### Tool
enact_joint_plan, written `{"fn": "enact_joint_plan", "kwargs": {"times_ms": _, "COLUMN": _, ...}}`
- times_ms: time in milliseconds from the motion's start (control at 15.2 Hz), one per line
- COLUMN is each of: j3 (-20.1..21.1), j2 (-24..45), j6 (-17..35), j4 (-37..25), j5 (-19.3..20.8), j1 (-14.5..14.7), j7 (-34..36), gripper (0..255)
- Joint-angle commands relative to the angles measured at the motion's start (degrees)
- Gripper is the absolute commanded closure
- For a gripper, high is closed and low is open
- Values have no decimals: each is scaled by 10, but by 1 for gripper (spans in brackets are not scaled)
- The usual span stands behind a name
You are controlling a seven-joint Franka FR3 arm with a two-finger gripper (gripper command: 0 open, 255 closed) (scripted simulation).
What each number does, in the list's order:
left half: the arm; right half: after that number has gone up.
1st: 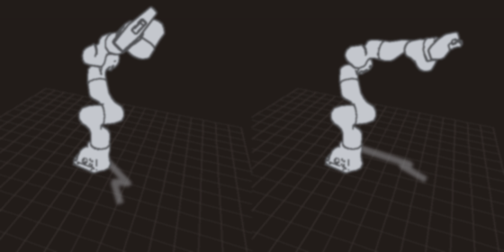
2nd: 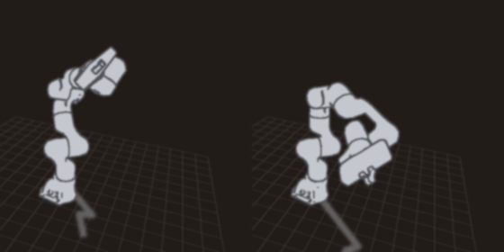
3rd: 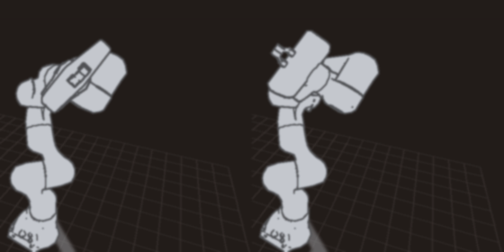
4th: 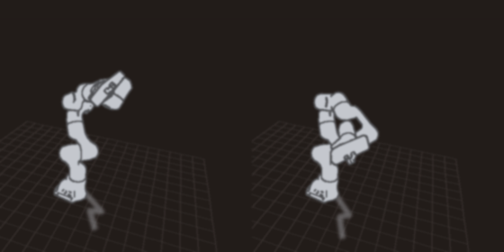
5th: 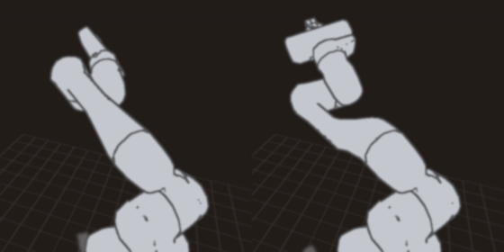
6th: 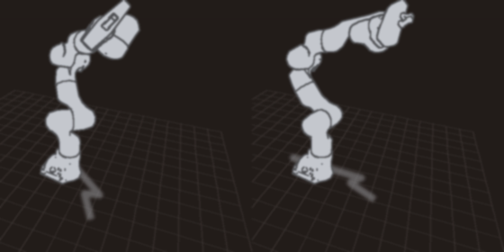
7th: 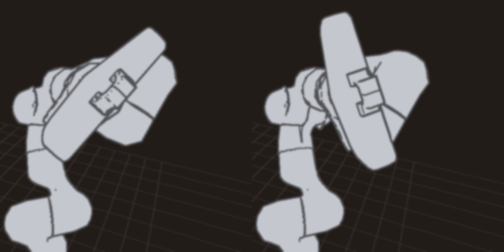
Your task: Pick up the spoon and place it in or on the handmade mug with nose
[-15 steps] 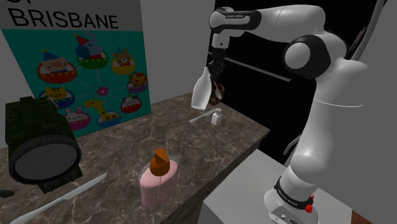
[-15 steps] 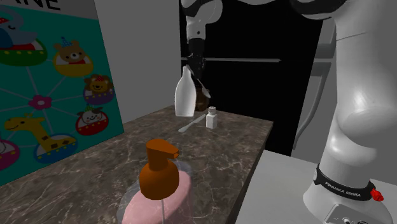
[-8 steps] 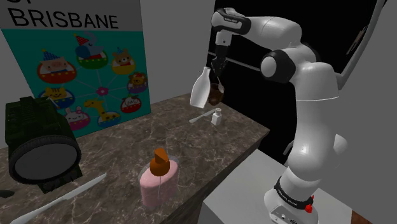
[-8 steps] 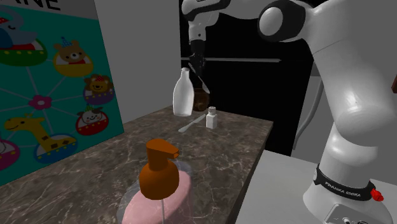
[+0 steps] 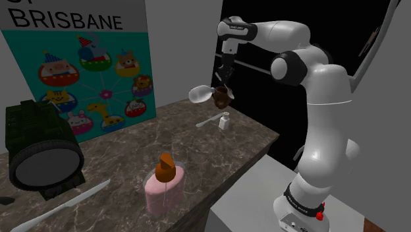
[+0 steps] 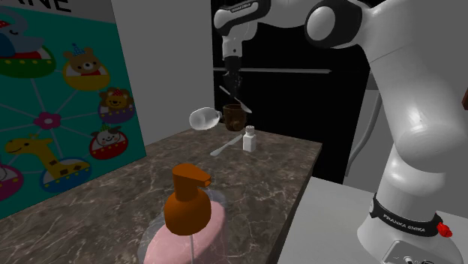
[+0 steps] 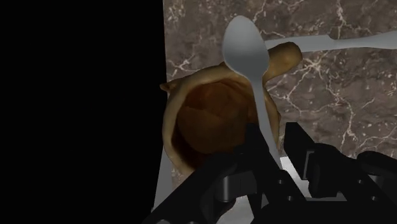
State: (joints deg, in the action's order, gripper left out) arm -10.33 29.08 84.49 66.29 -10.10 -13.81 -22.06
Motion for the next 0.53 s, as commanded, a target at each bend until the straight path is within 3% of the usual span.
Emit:
{"fn": "enact_joint_plan", "kwargs": {"times_ms": 0, "j3": -1, "j2": -2, "j6": 18, "j4": 24, "j5": 1, "j1": 0, "j7": -2, "gripper": 255}}
{"fn": "enact_joint_plan", "kwargs": {"times_ms": 462, "j3": -1, "j2": -5, "j6": 61, "j4": 70, "j5": 1, "j1": 3, "j7": -6, "gripper": 255}}
